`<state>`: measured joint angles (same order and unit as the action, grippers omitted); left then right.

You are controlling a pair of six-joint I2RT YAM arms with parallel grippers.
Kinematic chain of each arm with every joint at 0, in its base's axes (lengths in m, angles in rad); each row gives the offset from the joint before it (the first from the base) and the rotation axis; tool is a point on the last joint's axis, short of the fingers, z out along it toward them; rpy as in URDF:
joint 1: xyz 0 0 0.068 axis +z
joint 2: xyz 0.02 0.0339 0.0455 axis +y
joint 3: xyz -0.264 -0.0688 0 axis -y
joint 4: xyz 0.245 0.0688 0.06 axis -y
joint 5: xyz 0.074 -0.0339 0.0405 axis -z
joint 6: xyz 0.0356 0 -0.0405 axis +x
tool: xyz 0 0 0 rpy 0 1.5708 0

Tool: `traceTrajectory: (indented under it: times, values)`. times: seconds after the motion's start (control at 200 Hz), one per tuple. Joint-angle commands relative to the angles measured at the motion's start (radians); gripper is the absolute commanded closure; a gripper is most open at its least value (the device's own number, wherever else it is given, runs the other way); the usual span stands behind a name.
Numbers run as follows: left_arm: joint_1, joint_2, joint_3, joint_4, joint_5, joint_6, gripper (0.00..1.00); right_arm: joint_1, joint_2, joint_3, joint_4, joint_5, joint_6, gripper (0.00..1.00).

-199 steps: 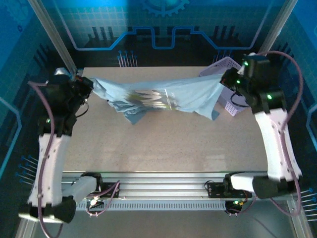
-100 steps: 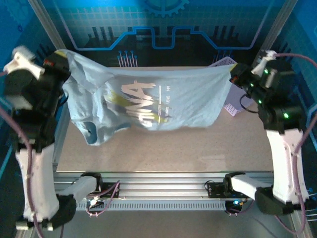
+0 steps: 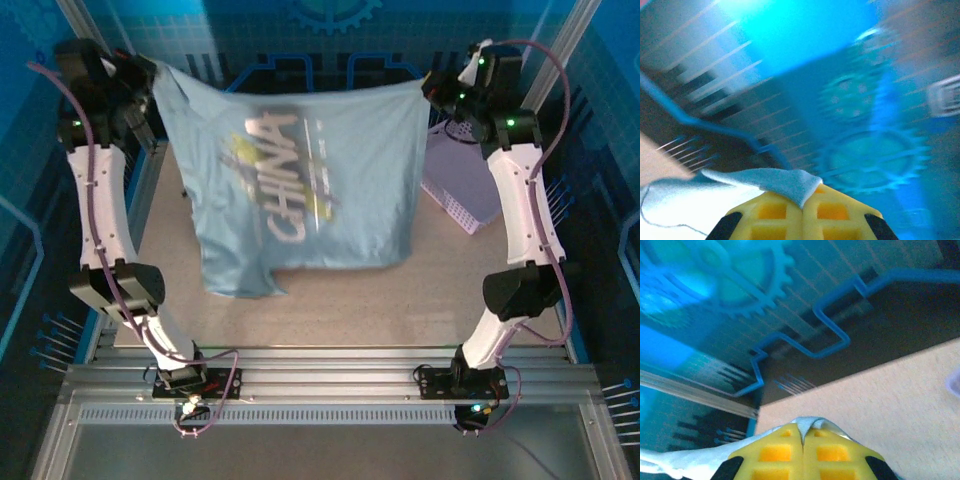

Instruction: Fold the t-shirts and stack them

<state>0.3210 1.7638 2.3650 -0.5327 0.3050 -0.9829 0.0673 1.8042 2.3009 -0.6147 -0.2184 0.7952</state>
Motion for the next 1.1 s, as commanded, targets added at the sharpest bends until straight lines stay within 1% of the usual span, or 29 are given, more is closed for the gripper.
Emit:
traceTrajectory:
  times: [0.0,0.055,0.12,0.195,0.285,0.36,0.4,0.475,0.55,0.61,0.675,0.77,0.835,0.885,0.97,1.095]
  values:
    - [0.032,-0.109,0.108,0.127,0.067,-0.082,1.00,-0.044,0.009,0.181,0.025,-0.031,0.027,1.00]
    - [0.044,-0.150,0.107,0.099,0.055,-0.087,1.00,-0.056,0.015,0.219,0.011,-0.036,0.041,1.00]
    - [0.050,-0.223,0.075,0.030,0.030,-0.044,1.00,-0.065,0.004,0.214,0.004,-0.046,0.057,1.00]
    - [0.049,-0.341,-0.060,-0.047,-0.012,-0.011,1.00,-0.065,-0.027,0.156,-0.009,-0.061,0.057,1.00]
    - [0.034,-0.560,-0.387,-0.133,-0.064,-0.041,1.00,-0.050,-0.093,-0.009,-0.042,-0.061,0.035,1.00]
    - [0.013,-0.752,-0.683,-0.269,-0.143,-0.050,1.00,-0.034,-0.173,-0.237,-0.069,-0.026,0.037,1.00]
    - [0.013,-0.846,-0.831,-0.353,-0.152,-0.081,1.00,-0.025,-0.217,-0.371,-0.074,-0.009,0.042,1.00]
    - [0.011,-0.990,-1.113,-0.411,-0.086,-0.129,1.00,0.000,-0.281,-0.617,-0.081,0.036,0.035,1.00]
    - [0.008,-1.078,-1.363,-0.442,-0.024,-0.170,1.00,0.023,-0.298,-0.827,-0.058,0.044,0.014,1.00]
    - [0.007,-1.101,-1.527,-0.394,0.031,-0.168,1.00,0.044,-0.274,-0.943,-0.053,0.052,0.004,1.00]
    - [0.000,-1.068,-1.669,-0.322,0.070,-0.160,1.00,0.062,-0.216,-1.016,-0.045,0.043,-0.009,1.00]
    - [-0.020,-1.009,-1.805,-0.225,0.065,-0.153,1.00,0.090,-0.107,-1.031,-0.072,0.067,-0.046,1.00]
    - [-0.024,-0.994,-1.857,-0.215,0.050,-0.169,1.00,0.100,-0.031,-1.002,-0.130,0.098,-0.063,1.00]
    - [-0.026,-1.004,-1.887,-0.208,0.052,-0.189,1.00,0.106,-0.007,-0.993,-0.154,0.124,-0.074,1.00]
    - [-0.032,-1.041,-1.902,-0.239,0.053,-0.203,1.00,0.111,-0.006,-0.990,-0.196,0.179,-0.071,1.00]
    - [-0.033,-1.075,-1.899,-0.297,0.057,-0.191,1.00,0.112,-0.057,-1.017,-0.254,0.253,-0.056,1.00]
